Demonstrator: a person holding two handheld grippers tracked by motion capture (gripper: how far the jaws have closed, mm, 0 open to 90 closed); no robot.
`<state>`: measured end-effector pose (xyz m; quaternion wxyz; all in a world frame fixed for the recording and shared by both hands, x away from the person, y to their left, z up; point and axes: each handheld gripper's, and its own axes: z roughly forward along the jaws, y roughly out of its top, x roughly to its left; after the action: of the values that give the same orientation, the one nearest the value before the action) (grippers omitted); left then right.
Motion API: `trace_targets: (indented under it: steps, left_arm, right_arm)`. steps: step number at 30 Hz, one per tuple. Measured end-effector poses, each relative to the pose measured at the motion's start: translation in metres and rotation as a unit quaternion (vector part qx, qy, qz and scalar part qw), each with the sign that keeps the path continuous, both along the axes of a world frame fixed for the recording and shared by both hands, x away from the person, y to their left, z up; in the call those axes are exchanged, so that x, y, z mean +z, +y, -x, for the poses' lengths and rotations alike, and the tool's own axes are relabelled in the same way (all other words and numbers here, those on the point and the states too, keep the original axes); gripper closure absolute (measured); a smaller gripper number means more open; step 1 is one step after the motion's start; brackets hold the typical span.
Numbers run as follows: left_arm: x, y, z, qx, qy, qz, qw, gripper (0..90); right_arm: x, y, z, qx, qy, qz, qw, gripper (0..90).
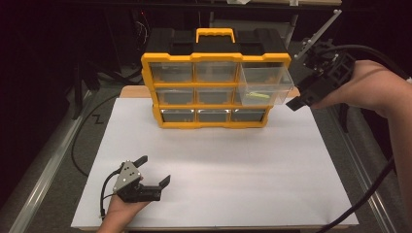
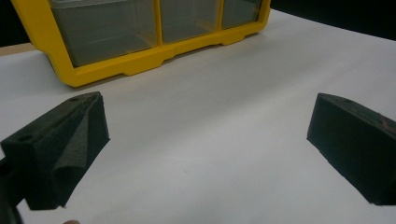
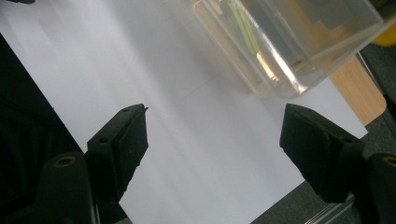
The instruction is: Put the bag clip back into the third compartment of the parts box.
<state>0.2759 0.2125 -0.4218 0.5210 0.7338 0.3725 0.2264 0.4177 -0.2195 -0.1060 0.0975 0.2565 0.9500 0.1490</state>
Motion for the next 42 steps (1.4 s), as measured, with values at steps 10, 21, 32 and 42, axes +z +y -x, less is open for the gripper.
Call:
trace_targets:
  steps: [10, 21, 32, 42]
  left_arm:
    - [0.001, 0.000, 0.001, -0.002, -0.003, 0.002, 1.0000, 0.2]
    - [0.001, 0.000, 0.001, -0.005, -0.003, 0.001, 1.0000, 0.2]
    - [0.001, 0.000, 0.001, -0.005, -0.004, 0.001, 1.0000, 0.2]
    - [0.001, 0.000, 0.001, -0.004, -0.004, 0.000, 1.0000, 0.2]
  right_arm:
    - [-0.019, -0.005, 0.015, -0.004, 0.012, 0.008, 0.9999, 16.9]
    - [-0.072, 0.004, 0.022, -0.020, 0.023, 0.019, 0.9994, 0.2]
    - [-0.123, 0.008, 0.017, -0.025, 0.028, 0.021, 0.9991, 0.2]
    - [-0.167, 0.006, 0.013, -0.035, 0.041, 0.017, 0.9984, 0.3]
